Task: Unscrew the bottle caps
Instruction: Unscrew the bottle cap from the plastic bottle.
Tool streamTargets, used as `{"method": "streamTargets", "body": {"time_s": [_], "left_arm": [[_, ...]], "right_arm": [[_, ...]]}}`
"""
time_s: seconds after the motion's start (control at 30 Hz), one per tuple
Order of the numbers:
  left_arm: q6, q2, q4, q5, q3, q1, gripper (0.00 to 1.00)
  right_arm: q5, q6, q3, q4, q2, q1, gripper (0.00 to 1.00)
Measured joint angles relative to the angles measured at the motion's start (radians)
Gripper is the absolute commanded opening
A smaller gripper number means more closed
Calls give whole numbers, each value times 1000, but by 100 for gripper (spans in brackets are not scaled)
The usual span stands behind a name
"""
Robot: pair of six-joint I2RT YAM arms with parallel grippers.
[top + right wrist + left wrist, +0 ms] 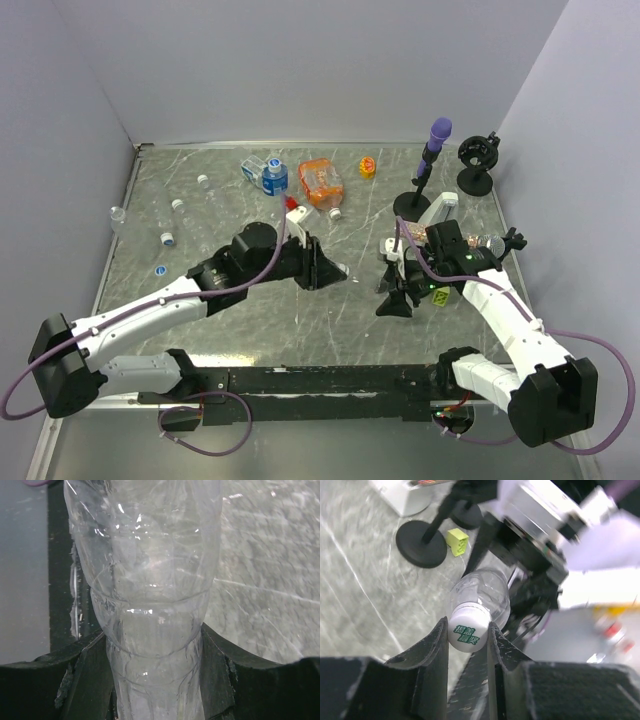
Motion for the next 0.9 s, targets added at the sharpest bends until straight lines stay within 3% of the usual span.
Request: {"method": "streamTargets", "body": {"time_s": [0.2,0.5,0.53,0.57,0.63,0.7,0.8,0.9], "left_arm": [[-271,17,0,-135,-4,2,1],[-480,45,-89,-261,63,-1,2],[-489,44,-90,-265,63,-1,8],[-499,42,-91,-267,63,-2,24],[-505,33,-94,-270,61,-2,65],[-493,17,-95,-267,59,-2,86],[-465,-51,-102,-245,45,-3,99],[-415,-114,-104,-222,45,-2,97]], "right_arm": [[31,96,-19,90,-3,-5,14],[40,176,-27,178,-23,-17,10],[40,180,-27,179,-24,-18,10],[40,180,-27,181,-25,-18,10],[36,181,-27,186,-27,-18,10],[34,186,-27,196,-31,-18,10],[44,190,-27,201,-31,-32,10],[44,190,-27,200,-31,-38,10]]}}
